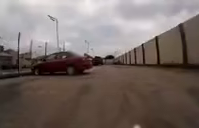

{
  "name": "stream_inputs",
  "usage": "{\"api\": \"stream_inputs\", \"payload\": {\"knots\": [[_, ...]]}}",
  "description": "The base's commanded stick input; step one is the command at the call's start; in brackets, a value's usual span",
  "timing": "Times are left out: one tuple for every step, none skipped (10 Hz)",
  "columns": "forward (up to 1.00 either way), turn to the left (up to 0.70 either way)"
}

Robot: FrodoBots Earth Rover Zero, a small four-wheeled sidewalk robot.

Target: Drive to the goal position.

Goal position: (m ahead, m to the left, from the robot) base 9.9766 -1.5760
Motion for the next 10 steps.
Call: {"api": "stream_inputs", "payload": {"knots": [[1.0,0.0],[1.0,0.0],[1.0,0.0],[1.0,0.0],[1.0,0.0],[1.0,0.0],[1.0,0.0],[1.0,0.0],[1.0,0.0],[1.0,0.0]]}}
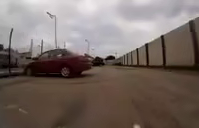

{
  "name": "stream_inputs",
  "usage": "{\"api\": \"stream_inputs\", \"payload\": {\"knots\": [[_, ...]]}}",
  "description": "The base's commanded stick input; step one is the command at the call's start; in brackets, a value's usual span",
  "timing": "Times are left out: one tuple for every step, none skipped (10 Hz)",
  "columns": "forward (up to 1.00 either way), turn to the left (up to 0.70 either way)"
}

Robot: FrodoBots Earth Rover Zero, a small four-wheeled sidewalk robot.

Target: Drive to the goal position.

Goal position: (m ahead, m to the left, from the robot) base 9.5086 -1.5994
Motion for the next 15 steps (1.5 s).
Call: {"api": "stream_inputs", "payload": {"knots": [[1.0,0.0],[1.0,0.0],[1.0,0.0],[1.0,0.0],[1.0,0.0],[1.0,0.0],[1.0,0.0],[1.0,0.0],[1.0,0.0],[1.0,0.0],[1.0,0.0],[1.0,0.0],[1.0,-0.02],[1.0,-0.19],[1.0,-0.27]]}}
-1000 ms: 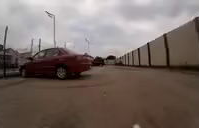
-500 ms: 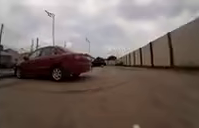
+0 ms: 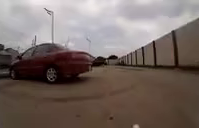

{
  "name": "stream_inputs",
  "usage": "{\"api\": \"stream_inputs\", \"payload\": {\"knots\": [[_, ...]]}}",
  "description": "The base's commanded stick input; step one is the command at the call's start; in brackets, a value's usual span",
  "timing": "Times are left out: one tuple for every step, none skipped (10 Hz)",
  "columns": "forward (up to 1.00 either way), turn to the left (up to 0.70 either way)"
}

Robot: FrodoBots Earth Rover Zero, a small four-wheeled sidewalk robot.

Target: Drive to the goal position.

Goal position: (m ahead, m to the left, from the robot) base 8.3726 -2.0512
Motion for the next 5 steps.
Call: {"api": "stream_inputs", "payload": {"knots": [[1.0,-0.27],[1.0,0.0],[1.0,0.0],[1.0,0.0],[1.0,0.0]]}}
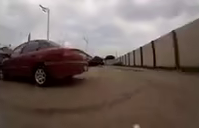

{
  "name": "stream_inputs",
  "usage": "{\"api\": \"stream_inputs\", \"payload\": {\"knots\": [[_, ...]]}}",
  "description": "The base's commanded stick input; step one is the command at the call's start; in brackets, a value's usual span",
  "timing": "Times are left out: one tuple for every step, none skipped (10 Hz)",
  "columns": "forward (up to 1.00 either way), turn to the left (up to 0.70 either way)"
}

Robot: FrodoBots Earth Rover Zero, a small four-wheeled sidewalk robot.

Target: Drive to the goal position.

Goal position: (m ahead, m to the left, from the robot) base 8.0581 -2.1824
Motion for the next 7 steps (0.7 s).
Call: {"api": "stream_inputs", "payload": {"knots": [[1.0,0.0],[1.0,0.0],[1.0,0.0],[1.0,0.0],[1.0,0.0],[1.0,0.0],[1.0,0.0]]}}
